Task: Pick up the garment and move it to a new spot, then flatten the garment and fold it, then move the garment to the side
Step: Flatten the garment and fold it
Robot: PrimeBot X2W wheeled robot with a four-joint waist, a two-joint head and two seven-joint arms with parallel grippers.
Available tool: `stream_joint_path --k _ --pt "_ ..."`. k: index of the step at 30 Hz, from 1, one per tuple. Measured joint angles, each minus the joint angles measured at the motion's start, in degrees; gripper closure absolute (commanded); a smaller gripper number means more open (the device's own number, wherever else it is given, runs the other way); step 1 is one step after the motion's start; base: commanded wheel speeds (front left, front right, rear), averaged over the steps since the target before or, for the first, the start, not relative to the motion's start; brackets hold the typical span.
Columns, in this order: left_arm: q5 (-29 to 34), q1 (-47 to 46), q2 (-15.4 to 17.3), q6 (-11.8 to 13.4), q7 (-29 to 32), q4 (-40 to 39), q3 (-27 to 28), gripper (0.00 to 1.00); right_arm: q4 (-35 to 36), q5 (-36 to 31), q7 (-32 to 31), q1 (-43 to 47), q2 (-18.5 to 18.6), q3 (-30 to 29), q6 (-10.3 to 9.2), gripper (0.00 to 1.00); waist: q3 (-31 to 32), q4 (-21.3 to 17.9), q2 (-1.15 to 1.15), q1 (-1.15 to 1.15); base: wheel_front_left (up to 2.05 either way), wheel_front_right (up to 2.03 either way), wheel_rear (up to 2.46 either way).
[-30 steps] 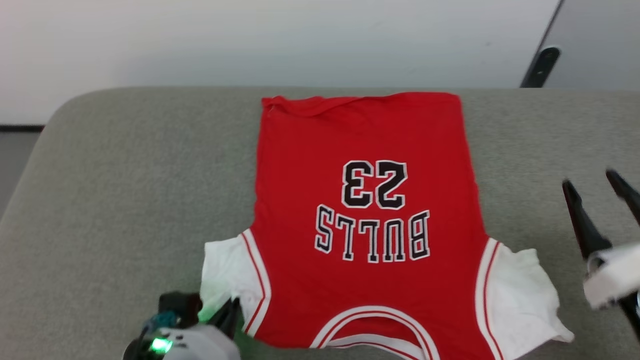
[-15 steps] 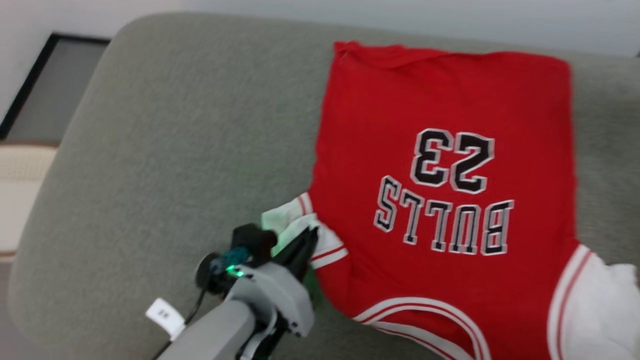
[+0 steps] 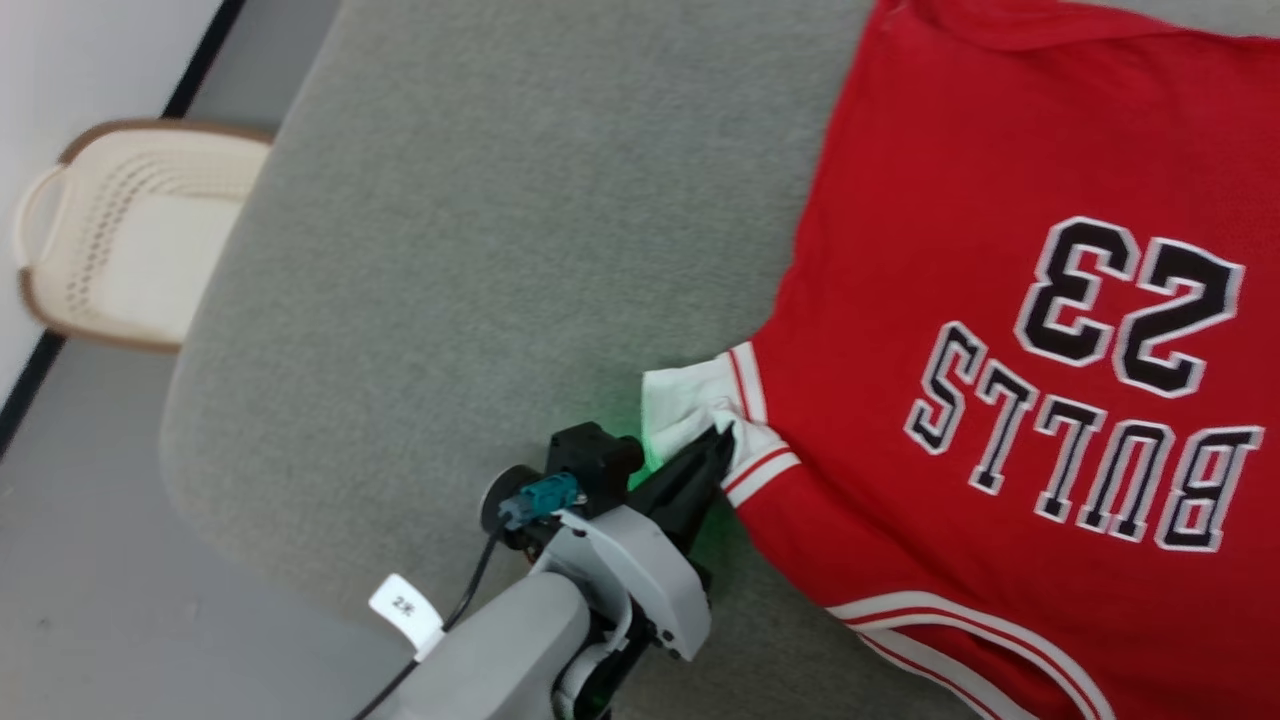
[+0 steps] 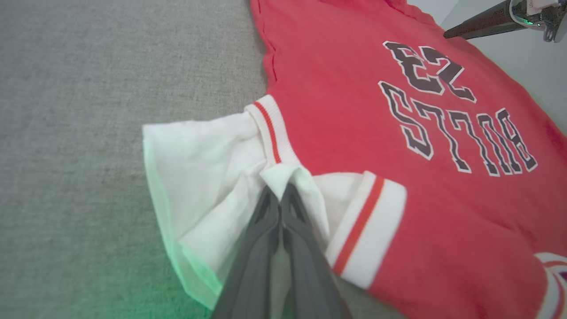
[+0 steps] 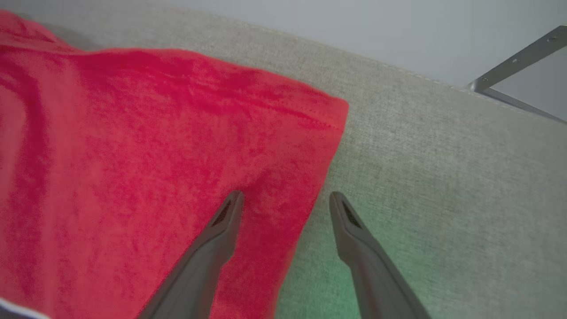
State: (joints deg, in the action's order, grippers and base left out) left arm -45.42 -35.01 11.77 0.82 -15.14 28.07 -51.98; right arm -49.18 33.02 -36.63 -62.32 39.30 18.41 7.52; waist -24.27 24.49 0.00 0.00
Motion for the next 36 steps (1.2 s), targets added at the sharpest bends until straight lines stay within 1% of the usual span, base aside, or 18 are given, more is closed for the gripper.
stream_joint_path --k 5,10,11,12,14,18,25,29,32,36 --pt "1.03 -0.02 -1.91 -1.45 -0.09 0.85 0.48 1.00 -5.82 -2.15 -2.19 -3.44 0.23 -0.64 0.00 0.00 -1.99 3.07 0.00 0.00 0.00 0.00 0.00" --pt "2.29 0.01 -3.09 -2.44 -0.25 1.11 1.62 1.00 -10.84 -4.81 -3.85 -7.31 0.04 -1.76 0.01 0.00 -3.92 4.70 0.00 0.00 0.00 0.00 0.00" --pt "2.55 0.03 -3.31 -2.64 -0.25 1.21 1.93 1.00 -11.56 -5.31 -4.31 -7.98 -0.16 -1.83 0.01 0.53 -4.26 4.90 0.00 0.00 0.00 0.00 0.00" --pt "2.68 0.05 -3.42 -2.87 -0.26 1.37 2.23 1.00 -12.10 -6.38 -4.21 -8.49 -0.47 -1.90 0.01 1.00 -4.56 5.02 0.00 0.00 0.00 0.00 0.00" --pt "3.05 0.06 -3.71 -3.16 -0.29 1.57 2.81 1.00 -12.67 -7.98 -3.96 -9.32 -0.97 -1.87 0.00 1.00 -5.05 5.12 0.00 0.00 0.00 0.00 0.00" --pt "3.56 0.03 -4.20 -3.93 -0.42 2.38 4.13 1.00 -13.50 -8.87 -3.21 -10.47 -1.85 -2.08 0.00 1.00 -5.46 4.80 0.00 0.00 0.00 0.00 0.00" --pt "4.16 -0.11 -4.27 -4.93 -0.54 4.67 6.51 1.00 -13.83 -7.97 -1.97 -10.00 -3.26 -3.39 0.00 1.00 -4.57 2.88 0.00 0.00 0.00 0.00 0.00" --pt "4.35 -0.10 -3.86 -5.37 -0.53 6.02 8.06 1.00 -10.69 -4.99 -1.63 -6.79 -3.66 -2.93 0.00 1.00 -3.53 1.34 0.00 0.00 0.00 0.00 0.00" --pt "4.67 0.18 -3.44 -5.43 -0.52 6.88 9.24 1.00 -6.65 -2.50 -1.37 -3.13 -3.38 -1.82 0.00 1.00 -2.48 0.02 0.00 0.00 0.00 0.00 0.00" --pt "4.87 0.89 -2.69 -5.45 -0.44 8.22 10.48 1.00 -0.69 2.00 -1.78 2.89 -2.01 -0.93 0.02 1.00 -0.84 -1.88 0.00 0.00 0.00 0.00 0.00"
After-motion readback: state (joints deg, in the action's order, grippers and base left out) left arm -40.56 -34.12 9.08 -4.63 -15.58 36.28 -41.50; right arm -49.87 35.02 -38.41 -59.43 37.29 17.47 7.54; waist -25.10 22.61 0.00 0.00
